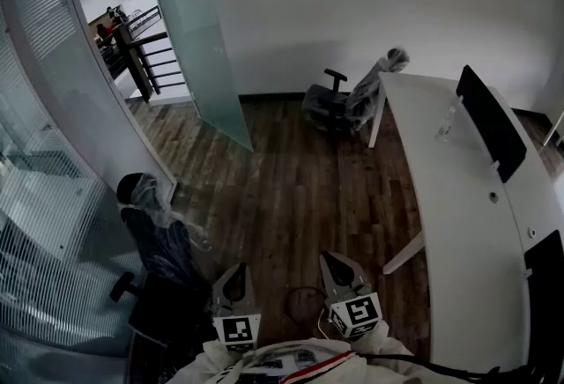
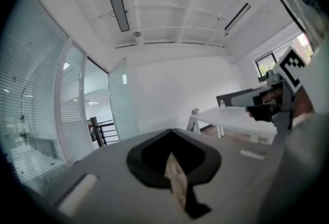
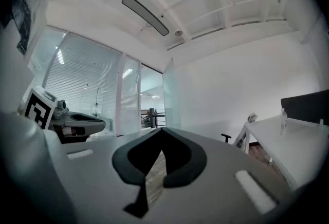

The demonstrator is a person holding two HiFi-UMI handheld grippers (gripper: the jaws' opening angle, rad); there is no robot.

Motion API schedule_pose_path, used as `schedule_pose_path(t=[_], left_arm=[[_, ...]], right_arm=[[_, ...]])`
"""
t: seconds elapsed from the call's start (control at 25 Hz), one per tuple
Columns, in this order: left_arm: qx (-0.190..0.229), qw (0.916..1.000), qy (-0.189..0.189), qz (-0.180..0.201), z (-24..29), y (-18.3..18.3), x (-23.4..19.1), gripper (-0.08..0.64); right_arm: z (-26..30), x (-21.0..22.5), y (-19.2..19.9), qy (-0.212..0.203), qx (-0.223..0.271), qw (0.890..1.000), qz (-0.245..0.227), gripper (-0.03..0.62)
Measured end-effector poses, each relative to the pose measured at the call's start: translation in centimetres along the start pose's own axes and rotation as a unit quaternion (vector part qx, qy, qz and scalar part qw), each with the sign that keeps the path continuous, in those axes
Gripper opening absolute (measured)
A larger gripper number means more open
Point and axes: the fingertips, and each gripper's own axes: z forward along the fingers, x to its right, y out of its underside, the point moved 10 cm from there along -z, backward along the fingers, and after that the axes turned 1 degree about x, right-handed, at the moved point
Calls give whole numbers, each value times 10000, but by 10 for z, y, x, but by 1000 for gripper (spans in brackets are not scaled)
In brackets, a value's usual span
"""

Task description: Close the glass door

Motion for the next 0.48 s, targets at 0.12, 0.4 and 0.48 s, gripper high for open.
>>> schedule_pose_path(t=[0.12, 0.4, 0.48], left_arm=[[-35, 10000, 26, -10, 2, 1, 6, 2], [-37, 9999, 31, -117, 12, 8, 18, 2], [-4, 9999, 7, -101, 13, 20, 21, 2]], right_arm=[[-3, 5, 1, -21, -23, 10000, 29, 5], [-12, 19, 11, 25, -3, 9995, 304, 6], [-11, 24, 16, 84, -5, 9987, 495, 6]])
